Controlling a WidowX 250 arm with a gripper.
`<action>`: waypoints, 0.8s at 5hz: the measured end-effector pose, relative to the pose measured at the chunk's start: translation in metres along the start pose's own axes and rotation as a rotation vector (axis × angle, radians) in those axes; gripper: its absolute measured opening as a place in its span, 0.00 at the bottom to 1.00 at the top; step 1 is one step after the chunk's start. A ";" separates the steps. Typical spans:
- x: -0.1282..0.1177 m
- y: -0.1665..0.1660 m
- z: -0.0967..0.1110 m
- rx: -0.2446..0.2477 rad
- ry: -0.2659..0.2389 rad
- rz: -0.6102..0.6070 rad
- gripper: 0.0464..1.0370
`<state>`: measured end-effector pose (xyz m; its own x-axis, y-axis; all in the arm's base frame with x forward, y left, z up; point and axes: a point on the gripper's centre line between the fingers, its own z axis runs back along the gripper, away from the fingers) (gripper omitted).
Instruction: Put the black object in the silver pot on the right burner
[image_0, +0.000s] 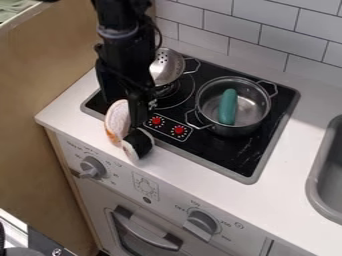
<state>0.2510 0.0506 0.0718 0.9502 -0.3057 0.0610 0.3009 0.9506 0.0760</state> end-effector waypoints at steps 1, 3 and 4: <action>-0.004 -0.005 -0.009 0.016 -0.005 -0.001 0.96; -0.005 -0.008 -0.017 0.045 -0.028 0.003 0.96; -0.004 -0.009 -0.021 0.066 -0.046 0.002 0.96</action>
<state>0.2460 0.0442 0.0499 0.9457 -0.3070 0.1068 0.2912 0.9461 0.1416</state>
